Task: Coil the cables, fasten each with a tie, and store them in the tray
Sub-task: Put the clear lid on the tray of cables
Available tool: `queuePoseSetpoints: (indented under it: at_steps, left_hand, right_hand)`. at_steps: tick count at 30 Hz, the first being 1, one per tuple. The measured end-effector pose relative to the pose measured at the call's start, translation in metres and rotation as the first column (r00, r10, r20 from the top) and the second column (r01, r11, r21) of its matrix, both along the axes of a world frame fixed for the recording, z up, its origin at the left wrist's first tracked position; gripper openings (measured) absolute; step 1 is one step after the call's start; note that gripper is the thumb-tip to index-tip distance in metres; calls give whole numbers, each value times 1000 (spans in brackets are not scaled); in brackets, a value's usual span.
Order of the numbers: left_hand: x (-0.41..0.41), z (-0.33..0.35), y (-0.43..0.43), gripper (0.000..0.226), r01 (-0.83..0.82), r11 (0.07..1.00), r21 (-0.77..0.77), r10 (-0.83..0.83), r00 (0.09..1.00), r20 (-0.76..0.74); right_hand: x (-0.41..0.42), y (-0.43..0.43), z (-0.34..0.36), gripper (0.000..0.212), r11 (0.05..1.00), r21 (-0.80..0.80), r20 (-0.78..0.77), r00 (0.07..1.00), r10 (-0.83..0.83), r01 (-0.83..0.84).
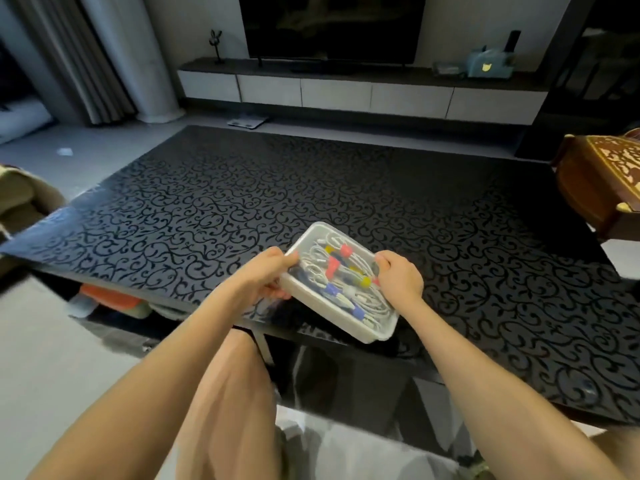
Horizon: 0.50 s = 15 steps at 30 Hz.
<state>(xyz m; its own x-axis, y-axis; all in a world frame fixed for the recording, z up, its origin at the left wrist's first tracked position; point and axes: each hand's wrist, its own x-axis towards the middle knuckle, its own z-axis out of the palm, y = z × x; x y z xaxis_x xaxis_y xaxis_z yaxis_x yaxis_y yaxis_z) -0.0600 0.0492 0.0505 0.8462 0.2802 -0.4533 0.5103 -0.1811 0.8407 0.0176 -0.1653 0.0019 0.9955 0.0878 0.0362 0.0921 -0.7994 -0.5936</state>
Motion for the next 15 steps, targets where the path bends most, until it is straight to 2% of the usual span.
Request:
queuePoseSetpoints:
  at_steps: [3,6,8,9,13,15]
  left_hand:
    - [-25,17,39,23,-15,1000,20,12,994,108]
    - [-64,32,78,21,-255,967,20,244,944,223]
    - [-100,34,106,20,-436,900,-14,425,870,251]
    - [-120,31,120,20,-514,856,-51,508,822,257]
    - [-212,1,164,27,-706,693,-145,713,642,283]
    - [-251,-24,179,31,-794,582,-174,805,532,264]
  right_hand:
    - [-11,39,20,32,993,106,15,998,59,-61]
    - [-29,97,51,35,954,216,-7,976,216,-209]
    - [-44,135,70,44,875,348,-52,925,377,-337]
    - [-50,151,77,46,848,362,-59,899,435,-387]
    - [-69,197,85,49,864,173,-30,874,485,-473]
    - [-74,214,77,48,854,77,-68,852,519,-514]
